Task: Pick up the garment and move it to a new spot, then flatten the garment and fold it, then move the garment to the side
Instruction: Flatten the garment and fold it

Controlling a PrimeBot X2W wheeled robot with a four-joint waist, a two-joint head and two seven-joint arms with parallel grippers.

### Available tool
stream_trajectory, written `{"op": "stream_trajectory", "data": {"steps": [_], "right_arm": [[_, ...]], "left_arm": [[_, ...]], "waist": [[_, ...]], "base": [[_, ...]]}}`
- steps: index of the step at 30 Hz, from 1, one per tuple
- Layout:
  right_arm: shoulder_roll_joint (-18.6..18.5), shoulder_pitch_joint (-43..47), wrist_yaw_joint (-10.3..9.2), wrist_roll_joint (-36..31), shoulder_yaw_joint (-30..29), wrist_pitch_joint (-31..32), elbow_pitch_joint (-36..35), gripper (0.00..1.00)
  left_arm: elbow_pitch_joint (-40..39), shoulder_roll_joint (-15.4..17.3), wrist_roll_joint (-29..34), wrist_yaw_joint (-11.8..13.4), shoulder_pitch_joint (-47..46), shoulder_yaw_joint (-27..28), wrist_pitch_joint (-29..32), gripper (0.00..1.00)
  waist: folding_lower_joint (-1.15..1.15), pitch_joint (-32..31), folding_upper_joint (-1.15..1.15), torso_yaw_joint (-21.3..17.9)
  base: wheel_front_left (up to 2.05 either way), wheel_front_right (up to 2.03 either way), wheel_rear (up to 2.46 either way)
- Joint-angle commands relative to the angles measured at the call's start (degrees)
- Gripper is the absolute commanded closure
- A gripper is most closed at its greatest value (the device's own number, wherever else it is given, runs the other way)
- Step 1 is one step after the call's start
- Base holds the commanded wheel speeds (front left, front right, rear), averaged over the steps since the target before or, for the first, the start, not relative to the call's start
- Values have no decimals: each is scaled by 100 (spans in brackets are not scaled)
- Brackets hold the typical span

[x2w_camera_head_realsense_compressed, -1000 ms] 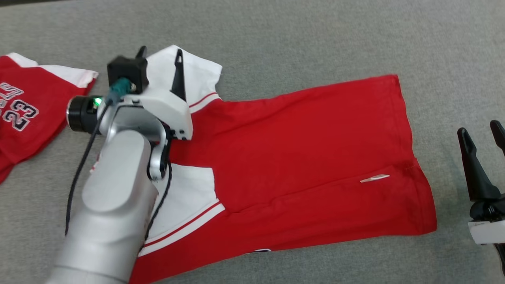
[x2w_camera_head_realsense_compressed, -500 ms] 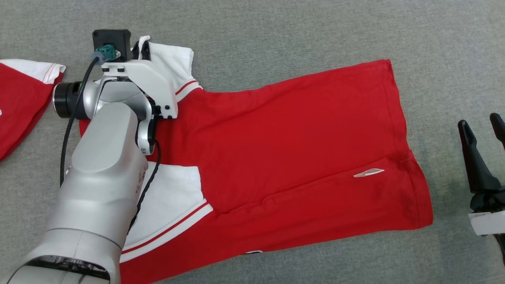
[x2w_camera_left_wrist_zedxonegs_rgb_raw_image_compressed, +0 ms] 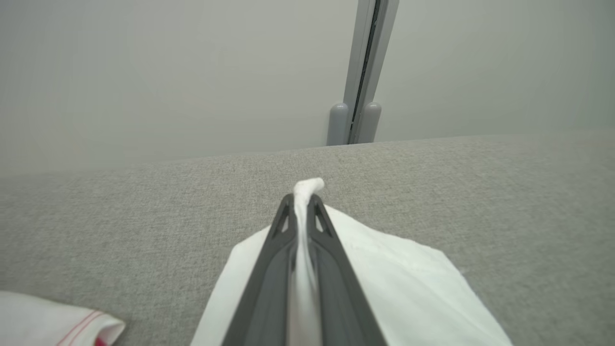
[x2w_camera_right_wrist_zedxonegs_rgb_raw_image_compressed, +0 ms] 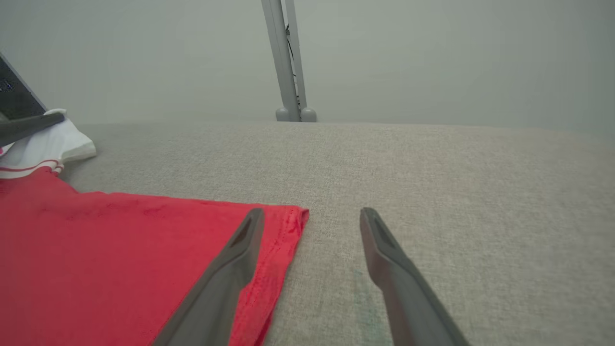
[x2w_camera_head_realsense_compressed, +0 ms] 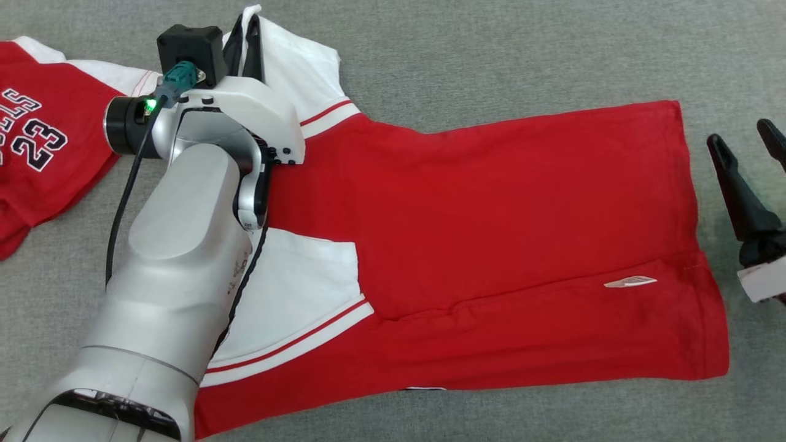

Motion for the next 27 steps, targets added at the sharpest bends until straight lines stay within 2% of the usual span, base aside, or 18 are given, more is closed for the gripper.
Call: {"op": "stream_trajectory", "data": {"steps": [1, 9, 10, 11, 12, 13, 19, 27], "right_arm": [[-47, -240, -2, 125, 202, 30, 149, 0], [-84, -1444, -2, 852, 1653, 512, 1150, 0], [-82, -1530, -2, 950, 1808, 615, 1267, 47], [-120, -1614, -2, 992, 1993, 743, 1371, 64], [-103, -1679, -2, 1117, 2122, 779, 1412, 93], [-127, -1743, -1, 1198, 2247, 789, 1422, 100], [-501, -2112, -8, 1564, 2528, 284, 1394, 100], [-789, -2094, -7, 1845, 2497, -54, 1068, 100]], "left_arm": [[-114, 25, -131, 70, -5, -129, -63, 100], [-440, 22, -774, 356, 32, -794, -279, 100], [-463, 28, -830, 382, 31, -845, -309, 100], [-501, 29, -892, 414, 33, -890, -354, 100], [-525, 26, -940, 432, 40, -934, -380, 100], [-563, 27, -975, 471, 49, -956, -428, 100], [-1050, 24, -995, 684, 266, -801, -559, 100], [-2951, 29, -257, 926, 1353, -141, -564, 100]], "waist": [[0, 83, 0, 134], [0, 163, 0, 343], [0, 163, 0, 360], [0, 160, 0, 382], [0, 156, 0, 399], [0, 152, 0, 414], [0, 103, 0, 479], [0, -26, 0, 548]], "base": [[0, 0, 0], [0, 0, 0], [0, 0, 0], [0, 0, 0], [0, 0, 0], [0, 0, 0], [0, 0, 0], [0, 0, 0]]}}
